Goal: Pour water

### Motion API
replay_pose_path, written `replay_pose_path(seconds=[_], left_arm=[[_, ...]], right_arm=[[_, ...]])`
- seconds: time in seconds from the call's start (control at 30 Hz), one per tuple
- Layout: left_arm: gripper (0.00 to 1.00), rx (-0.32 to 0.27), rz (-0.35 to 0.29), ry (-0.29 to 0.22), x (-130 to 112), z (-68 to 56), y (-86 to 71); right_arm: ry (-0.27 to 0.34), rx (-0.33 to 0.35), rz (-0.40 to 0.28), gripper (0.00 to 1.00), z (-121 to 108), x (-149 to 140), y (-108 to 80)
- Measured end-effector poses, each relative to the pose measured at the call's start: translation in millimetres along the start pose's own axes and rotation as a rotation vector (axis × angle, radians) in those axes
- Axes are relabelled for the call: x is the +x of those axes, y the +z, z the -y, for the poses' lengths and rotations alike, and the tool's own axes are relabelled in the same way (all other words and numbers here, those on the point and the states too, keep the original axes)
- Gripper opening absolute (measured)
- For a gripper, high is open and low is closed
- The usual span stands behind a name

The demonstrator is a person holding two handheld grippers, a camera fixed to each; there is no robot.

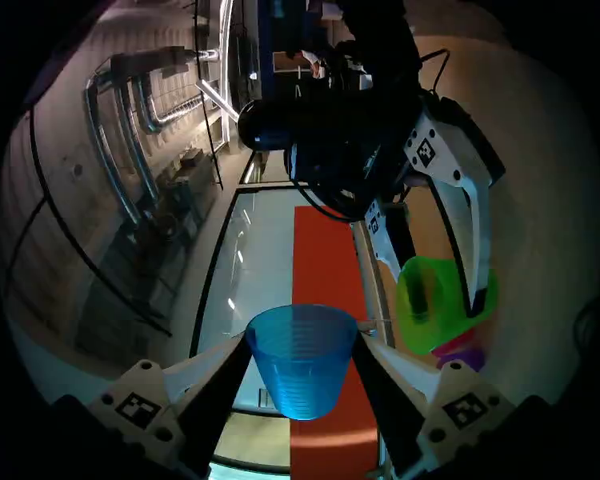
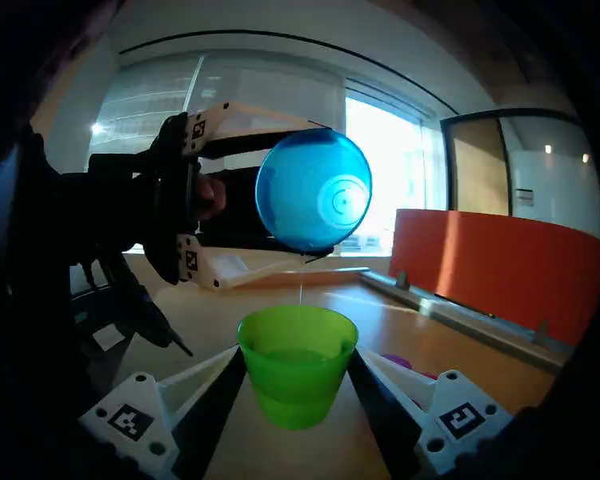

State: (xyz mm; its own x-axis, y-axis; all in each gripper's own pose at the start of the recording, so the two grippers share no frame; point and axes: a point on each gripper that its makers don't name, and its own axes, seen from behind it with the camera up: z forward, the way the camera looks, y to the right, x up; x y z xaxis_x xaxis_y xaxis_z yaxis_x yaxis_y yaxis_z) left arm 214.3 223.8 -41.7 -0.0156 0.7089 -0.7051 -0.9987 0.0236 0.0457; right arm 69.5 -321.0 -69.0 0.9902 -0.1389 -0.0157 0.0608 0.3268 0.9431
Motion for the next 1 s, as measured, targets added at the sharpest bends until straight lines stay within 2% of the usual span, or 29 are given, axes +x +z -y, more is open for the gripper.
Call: replay_pose_path(seconds=[0.2, 0.7, 0.8, 1.0], left_arm=[[0.86, 0.000, 0.001, 0.013, -0.3, -0.4, 0.6], [0.86, 0.005, -0.001, 0.003, 1.0, 1.4, 1.2], [0.86, 0.007, 0.006, -0.025, -0.5, 2.0, 0.8], [0.86, 0.016, 0.021, -0.114, -5.6, 5.8, 0.3]], right_arm=[[-0.003, -0.002, 0.000, 0.88, -0.8, 0.0, -0.8], [-0.001, -0.006, -0.001, 0.88, -2.3, -0.1, -2.8], [-0.001, -0.006, -0.001, 0.88, -2.2, -0.1, -3.0], [-0.002, -0.010, -0.004, 0.88, -3.3, -0.4, -3.3]])
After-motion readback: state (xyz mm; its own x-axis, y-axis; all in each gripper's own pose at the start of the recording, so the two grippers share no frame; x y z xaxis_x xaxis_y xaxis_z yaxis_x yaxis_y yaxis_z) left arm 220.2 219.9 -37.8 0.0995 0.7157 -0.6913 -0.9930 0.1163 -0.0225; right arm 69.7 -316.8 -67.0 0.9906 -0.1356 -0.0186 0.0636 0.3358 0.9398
